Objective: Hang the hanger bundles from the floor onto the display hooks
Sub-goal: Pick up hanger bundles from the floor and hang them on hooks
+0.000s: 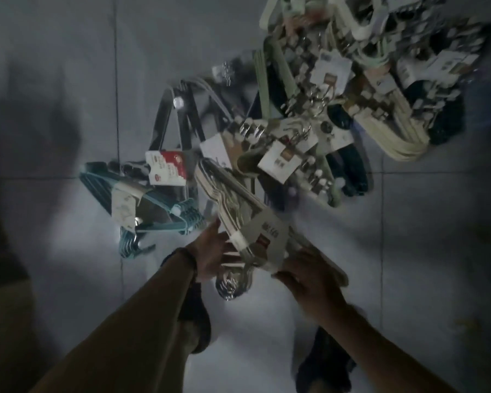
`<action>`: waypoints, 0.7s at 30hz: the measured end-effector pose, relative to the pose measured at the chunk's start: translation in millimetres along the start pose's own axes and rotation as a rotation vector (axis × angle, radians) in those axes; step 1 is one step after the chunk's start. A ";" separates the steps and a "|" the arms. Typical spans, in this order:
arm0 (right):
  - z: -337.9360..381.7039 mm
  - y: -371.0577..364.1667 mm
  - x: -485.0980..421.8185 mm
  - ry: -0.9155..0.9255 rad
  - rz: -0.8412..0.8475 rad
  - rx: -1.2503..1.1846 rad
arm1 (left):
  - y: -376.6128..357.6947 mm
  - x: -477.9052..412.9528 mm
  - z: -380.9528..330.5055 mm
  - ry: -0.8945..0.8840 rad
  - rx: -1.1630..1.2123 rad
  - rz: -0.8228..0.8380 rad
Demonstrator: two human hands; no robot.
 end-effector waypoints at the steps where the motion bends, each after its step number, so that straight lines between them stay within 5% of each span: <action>1: -9.2 -16.2 0.1 -0.044 0.026 0.011 | -0.1 -2.7 4.6 -0.002 0.060 0.041; 5: -44.9 -56.1 5.3 -0.218 0.042 -0.104 | -6.3 -22.8 17.9 -0.074 0.093 0.000; 12: -61.4 -63.0 4.3 -0.306 0.046 0.023 | -32.6 -37.4 16.4 -0.391 -0.438 -0.219; 16: -60.5 -58.0 -4.0 -0.386 0.184 0.105 | -36.7 -30.9 8.8 -0.292 -0.398 -0.277; 21: -41.4 -24.2 -6.8 -0.480 0.237 -0.068 | -34.9 -7.7 9.3 -0.338 -0.377 -0.332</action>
Point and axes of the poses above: each hand's wrist, its own x-axis away from the middle knuckle, its own y-axis out of the back of the hand, z = x × y, the point moved 5 cm from there along -x, towards the middle knuckle, and after that the axes turned 9 degrees about -y, right-handed, at the moved point
